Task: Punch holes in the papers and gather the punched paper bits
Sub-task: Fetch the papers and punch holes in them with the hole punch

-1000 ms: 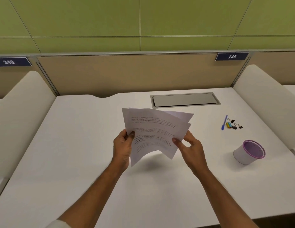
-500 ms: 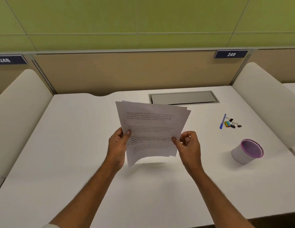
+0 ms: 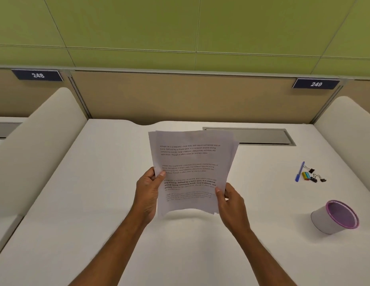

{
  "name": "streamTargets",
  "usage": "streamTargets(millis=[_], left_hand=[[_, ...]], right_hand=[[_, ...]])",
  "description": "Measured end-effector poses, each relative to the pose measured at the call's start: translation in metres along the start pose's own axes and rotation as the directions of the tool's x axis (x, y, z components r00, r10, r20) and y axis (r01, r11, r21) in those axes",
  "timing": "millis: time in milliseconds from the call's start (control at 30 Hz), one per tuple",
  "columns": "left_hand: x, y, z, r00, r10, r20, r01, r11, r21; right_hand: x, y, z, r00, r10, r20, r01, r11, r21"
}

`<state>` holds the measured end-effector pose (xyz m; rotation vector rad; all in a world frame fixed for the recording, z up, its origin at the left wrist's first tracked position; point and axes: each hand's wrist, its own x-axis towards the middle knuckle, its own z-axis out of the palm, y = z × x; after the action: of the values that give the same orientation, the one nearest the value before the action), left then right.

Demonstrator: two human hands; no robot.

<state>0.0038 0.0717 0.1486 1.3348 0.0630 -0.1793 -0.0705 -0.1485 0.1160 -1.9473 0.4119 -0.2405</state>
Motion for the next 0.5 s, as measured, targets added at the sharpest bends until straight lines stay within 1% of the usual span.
streamTargets(millis=[167, 367, 500], left_hand=[[0.006, 0.005, -0.024, 0.999, 0.031, -0.019, -0.031, 0.999, -0.01], [0.015, 0.005, -0.055, 0.997, 0.057, -0.053, -0.062, 0.993, -0.105], [0.026, 0.005, -0.077, 0.994, 0.079, -0.079, -0.088, 0.989, -0.12]], right_hand=[[0.007, -0.005, 0.027, 1.0, 0.001, 0.024, -0.001, 1.0, -0.013], [0.01, -0.014, 0.068, 0.998, -0.041, 0.05, 0.04, 0.999, 0.019], [0.013, -0.02, 0.092, 0.996, -0.069, 0.051, 0.068, 0.998, 0.008]])
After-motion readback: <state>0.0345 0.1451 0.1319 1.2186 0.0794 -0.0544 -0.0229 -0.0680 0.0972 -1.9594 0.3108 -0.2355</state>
